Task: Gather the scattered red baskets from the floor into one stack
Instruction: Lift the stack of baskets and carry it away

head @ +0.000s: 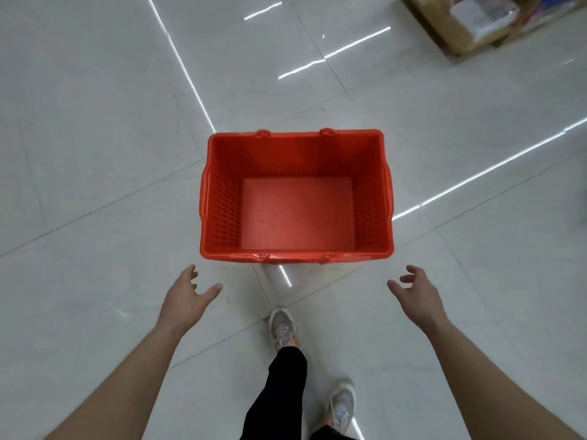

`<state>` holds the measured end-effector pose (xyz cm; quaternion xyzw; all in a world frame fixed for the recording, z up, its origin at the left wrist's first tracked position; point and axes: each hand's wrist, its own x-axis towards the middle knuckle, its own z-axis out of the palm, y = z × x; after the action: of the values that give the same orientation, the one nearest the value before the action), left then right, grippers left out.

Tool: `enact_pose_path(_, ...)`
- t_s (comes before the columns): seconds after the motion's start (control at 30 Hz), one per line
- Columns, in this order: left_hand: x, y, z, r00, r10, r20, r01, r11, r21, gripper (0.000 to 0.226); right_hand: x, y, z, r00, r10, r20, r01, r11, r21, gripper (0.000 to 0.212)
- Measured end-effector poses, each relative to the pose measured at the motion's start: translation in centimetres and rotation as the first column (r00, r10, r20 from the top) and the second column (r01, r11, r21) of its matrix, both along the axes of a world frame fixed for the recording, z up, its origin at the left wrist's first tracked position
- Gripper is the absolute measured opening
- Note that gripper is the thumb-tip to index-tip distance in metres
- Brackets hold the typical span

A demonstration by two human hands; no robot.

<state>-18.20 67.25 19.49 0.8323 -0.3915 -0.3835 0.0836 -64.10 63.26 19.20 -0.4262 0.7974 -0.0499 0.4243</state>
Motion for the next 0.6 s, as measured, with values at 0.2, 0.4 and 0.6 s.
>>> enact_pose_path(0.2, -1.6, 1.1, -6.6, 1.000, 0.008, 0.015, -0.005, 0.986, -0.167, 0.093, 1.0, 1.9, -7.1, 0.997, 0.030, 0.075, -0.020, 0.990, -0.141, 0.072)
enact_pose_path(0.4, -2.4, 2.3, -14.4, 0.997, 0.076, -0.024, -0.079, 0.953, -0.293, 0.104, 1.5, 2.8, -14.7, 0.988, -0.052, 0.145, 0.093, 0.951, -0.295, 0.082)
enact_pose_path(0.6, -1.4, 1.2, -20.7, 0.988, 0.069, -0.139, -0.130, 0.856, -0.500, 0.108, 2.9, 1.6, -20.6, 0.965, -0.072, 0.252, 0.194, 0.842, -0.503, 0.094)
